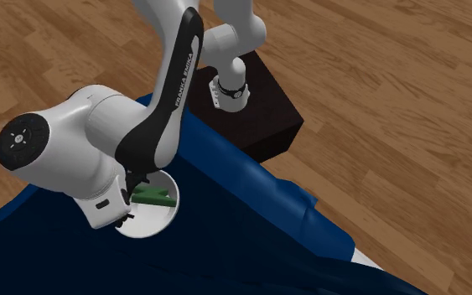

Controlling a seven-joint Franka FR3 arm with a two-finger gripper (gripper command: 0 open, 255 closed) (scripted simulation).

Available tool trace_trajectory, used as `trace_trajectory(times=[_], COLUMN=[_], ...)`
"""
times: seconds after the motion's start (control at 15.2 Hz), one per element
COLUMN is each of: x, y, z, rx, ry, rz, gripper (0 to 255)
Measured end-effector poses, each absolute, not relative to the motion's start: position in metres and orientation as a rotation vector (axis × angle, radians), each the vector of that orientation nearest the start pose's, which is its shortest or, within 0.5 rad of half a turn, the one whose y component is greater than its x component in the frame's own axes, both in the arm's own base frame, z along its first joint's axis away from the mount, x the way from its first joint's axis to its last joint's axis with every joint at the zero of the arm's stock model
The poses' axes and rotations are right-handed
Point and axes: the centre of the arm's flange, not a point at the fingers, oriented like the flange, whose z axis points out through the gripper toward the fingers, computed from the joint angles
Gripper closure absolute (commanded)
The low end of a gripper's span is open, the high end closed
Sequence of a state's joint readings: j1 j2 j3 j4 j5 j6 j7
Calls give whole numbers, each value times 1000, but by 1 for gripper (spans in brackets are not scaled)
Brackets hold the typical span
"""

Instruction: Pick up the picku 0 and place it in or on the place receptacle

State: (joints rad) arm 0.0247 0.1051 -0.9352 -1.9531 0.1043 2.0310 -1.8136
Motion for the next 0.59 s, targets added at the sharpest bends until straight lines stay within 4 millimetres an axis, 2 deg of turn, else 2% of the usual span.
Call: trace_trajectory(times=[0.2,0.59], x=[362,363], y=[-445,-445], z=[471,478], rx=[-2869,-2868], ry=[-1317,-1316], rz=[-20,-19], gripper=[0,0])
